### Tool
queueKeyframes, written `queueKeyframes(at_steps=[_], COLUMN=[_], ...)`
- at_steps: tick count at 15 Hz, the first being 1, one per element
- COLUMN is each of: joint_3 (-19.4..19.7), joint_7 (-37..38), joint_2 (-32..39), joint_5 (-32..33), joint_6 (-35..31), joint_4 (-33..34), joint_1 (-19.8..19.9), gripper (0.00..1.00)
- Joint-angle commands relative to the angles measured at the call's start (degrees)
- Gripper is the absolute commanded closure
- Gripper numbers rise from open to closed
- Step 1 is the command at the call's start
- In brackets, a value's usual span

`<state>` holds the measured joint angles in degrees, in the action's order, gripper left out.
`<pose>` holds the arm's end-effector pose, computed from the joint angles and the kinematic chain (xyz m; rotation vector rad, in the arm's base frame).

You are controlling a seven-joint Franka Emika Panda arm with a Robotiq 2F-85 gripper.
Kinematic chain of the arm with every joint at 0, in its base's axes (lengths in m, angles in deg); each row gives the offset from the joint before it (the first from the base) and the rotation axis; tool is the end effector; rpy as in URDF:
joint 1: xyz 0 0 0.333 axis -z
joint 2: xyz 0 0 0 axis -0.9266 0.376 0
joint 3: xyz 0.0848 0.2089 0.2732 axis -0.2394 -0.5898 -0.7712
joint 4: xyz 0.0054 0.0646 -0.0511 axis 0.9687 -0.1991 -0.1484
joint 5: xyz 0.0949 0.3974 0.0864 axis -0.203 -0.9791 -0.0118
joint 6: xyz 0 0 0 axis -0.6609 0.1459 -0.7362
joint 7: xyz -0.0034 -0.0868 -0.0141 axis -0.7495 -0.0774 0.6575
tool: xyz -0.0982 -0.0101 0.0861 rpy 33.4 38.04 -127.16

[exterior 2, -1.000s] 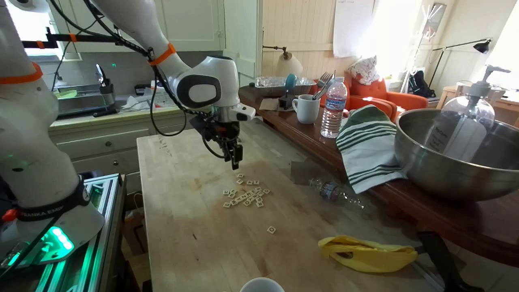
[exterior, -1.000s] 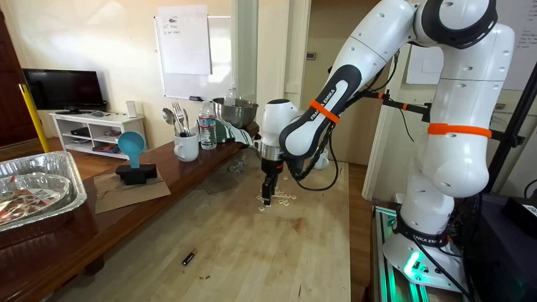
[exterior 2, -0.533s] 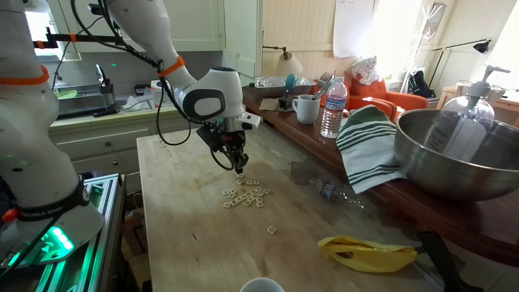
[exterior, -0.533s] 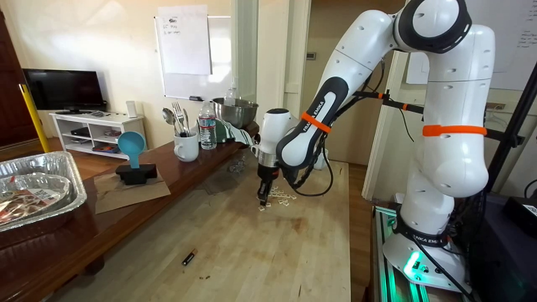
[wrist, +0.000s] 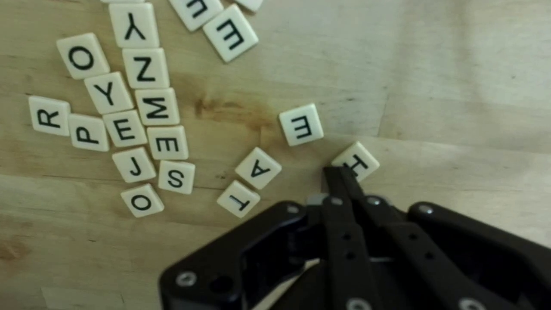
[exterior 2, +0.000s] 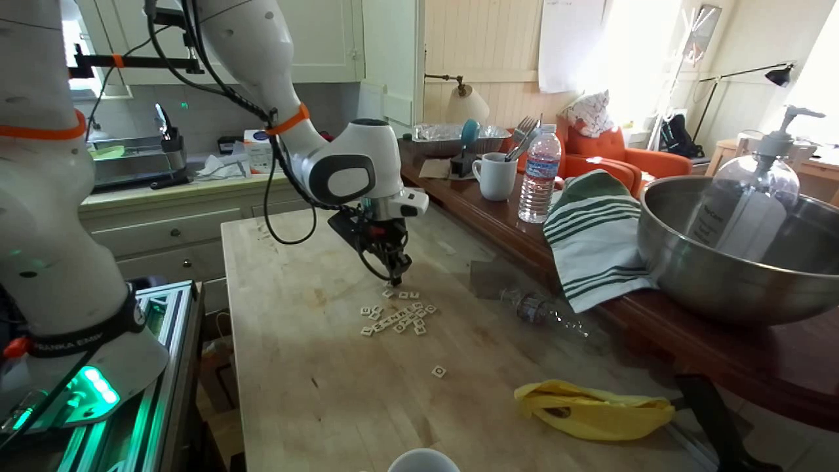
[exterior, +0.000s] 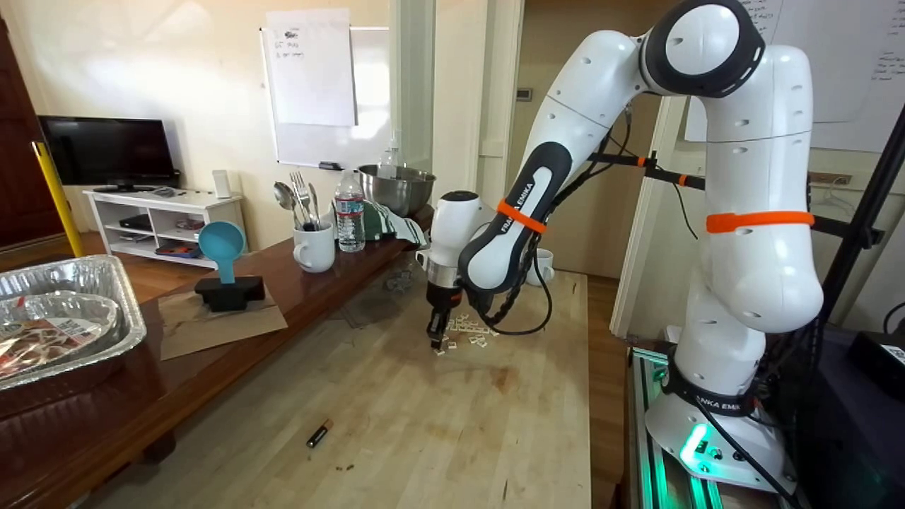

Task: Align the small blocks on the table

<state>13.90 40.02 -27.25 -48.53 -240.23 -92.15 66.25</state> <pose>0.5084 0.0169 0.2076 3.0712 0.2889 0.2130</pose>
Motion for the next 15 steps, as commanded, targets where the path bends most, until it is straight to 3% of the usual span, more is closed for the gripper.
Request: queueKeyframes(at_steps=[1, 7, 15], joint_3=[0.0, 0.5, -0.8], joint_7=[0.9, 5.4, 13.7], joint_2=[2.1, 2.5, 2.0], joint_5=[0.3, -0.5, -9.3], joint_6=[-0.7, 0.9, 1.4], joint_4=[1.4, 1.9, 1.3], joint_1=[-0.6, -1.5, -0.9], gripper=[1.00, 1.00, 1.00])
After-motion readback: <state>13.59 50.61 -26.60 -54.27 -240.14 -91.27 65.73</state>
